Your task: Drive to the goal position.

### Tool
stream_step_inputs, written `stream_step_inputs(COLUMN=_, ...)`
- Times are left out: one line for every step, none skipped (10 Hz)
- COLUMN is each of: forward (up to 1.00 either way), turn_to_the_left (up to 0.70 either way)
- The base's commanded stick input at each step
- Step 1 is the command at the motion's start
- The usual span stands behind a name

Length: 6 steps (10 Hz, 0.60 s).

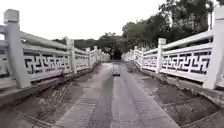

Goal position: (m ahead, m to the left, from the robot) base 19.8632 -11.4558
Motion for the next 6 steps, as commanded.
stream_step_inputs(forward=0.66, turn_to_the_left=0.01)
stream_step_inputs(forward=0.66, turn_to_the_left=0.01)
stream_step_inputs(forward=0.66, turn_to_the_left=0.01)
stream_step_inputs(forward=0.66, turn_to_the_left=0.01)
stream_step_inputs(forward=0.66, turn_to_the_left=0.01)
stream_step_inputs(forward=0.66, turn_to_the_left=0.01)
